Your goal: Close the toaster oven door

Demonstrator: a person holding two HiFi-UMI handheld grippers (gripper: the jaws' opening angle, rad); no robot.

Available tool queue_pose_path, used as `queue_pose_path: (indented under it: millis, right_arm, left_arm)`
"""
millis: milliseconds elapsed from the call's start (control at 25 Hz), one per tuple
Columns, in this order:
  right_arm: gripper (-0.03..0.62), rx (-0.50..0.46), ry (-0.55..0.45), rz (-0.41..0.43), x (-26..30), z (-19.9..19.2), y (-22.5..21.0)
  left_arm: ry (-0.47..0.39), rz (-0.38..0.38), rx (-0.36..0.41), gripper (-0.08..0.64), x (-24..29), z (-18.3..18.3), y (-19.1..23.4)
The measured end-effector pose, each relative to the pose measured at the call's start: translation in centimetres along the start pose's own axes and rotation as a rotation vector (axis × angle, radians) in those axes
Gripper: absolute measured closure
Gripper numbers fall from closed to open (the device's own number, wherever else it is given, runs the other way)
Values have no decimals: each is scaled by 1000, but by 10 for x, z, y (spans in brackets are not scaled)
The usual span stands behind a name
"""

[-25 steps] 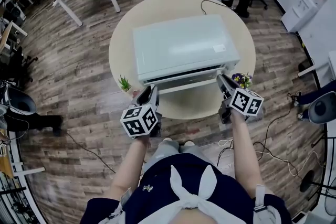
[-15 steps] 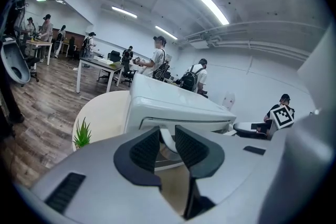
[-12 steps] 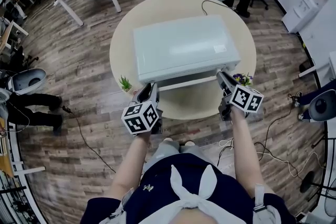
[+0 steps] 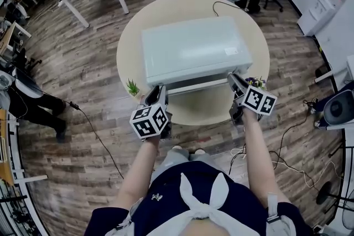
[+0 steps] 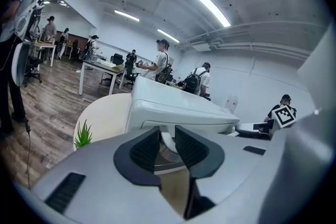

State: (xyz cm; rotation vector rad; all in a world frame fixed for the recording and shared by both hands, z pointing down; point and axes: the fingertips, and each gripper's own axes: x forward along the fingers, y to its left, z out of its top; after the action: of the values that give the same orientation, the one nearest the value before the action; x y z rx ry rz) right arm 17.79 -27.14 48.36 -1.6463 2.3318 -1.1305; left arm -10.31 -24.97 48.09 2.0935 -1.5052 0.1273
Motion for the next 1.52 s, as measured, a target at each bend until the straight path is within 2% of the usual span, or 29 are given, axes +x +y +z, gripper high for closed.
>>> queue_pose_path:
  millis: [120, 280, 520, 640, 760, 880, 1040, 1240, 1400, 1520]
  right_arm:
    - [489, -19, -3, 2, -1, 0, 1]
    - [488, -127, -15, -31, -9, 0, 7]
    - [491, -286, -95, -14, -32, 6, 43]
    - [505, -399, -113, -13, -42, 0, 67]
    - [522, -464, -131, -12, -52, -10, 87]
    - [584, -480, -153, -12, -61, -19, 100]
    - [586, -478, -141, 28, -71, -31, 115]
    - [586, -486, -119, 78, -79, -48, 135]
    - [588, -511, -104, 87, -84, -60, 146]
    - [588, -510, -102, 93, -87, -62, 152]
  left_arm:
    - [24, 5, 65, 465, 0, 1, -1]
    - [23, 44, 150, 465, -8, 7, -2]
    - [-39, 46, 174, 465, -27, 22, -11]
    - [-60, 32, 196, 465, -40, 25, -21]
    - [-85, 13, 217, 468, -55, 25, -32]
    - [-128, 0, 215, 491, -68, 27, -44]
    - [-163, -29, 225, 508, -83, 27, -61]
    - [-162, -83, 258, 520, -96, 16, -79]
    - [-157, -116, 278, 528, -99, 7, -89]
    - [-145, -117, 324, 531, -101, 5, -97]
